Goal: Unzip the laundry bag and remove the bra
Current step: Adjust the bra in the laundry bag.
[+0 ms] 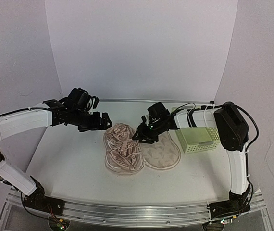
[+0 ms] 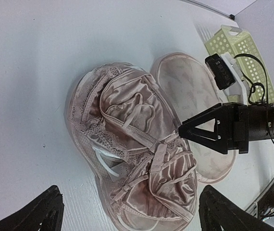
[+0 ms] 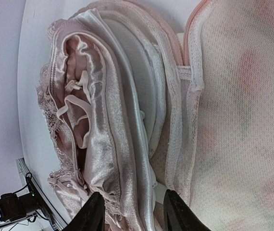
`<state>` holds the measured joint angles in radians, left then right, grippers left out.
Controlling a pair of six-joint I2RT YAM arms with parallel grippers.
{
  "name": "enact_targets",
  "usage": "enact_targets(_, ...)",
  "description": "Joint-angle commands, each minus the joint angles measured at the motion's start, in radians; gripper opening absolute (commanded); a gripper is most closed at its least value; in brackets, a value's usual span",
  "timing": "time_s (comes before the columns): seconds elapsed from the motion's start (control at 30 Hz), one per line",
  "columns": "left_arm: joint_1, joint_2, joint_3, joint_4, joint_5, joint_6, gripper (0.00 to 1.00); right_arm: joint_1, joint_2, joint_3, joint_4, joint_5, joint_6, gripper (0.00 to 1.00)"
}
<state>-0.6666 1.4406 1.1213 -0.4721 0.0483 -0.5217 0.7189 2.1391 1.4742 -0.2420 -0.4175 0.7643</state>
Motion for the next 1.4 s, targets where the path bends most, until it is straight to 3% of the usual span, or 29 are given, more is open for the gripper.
enact_targets(0.0,0.005,-0.023,0.012,0.024,-0.016,0.008,0.98,0.006,-0.093,0.016,0.032,0.052,-0.012,0.44)
enact_targets(1.37,0.005,-0.03,0.003,0.024,-0.02,0.012,0.98,0.03,-0.024,0.036,0.029,0.024,0.003,0.43)
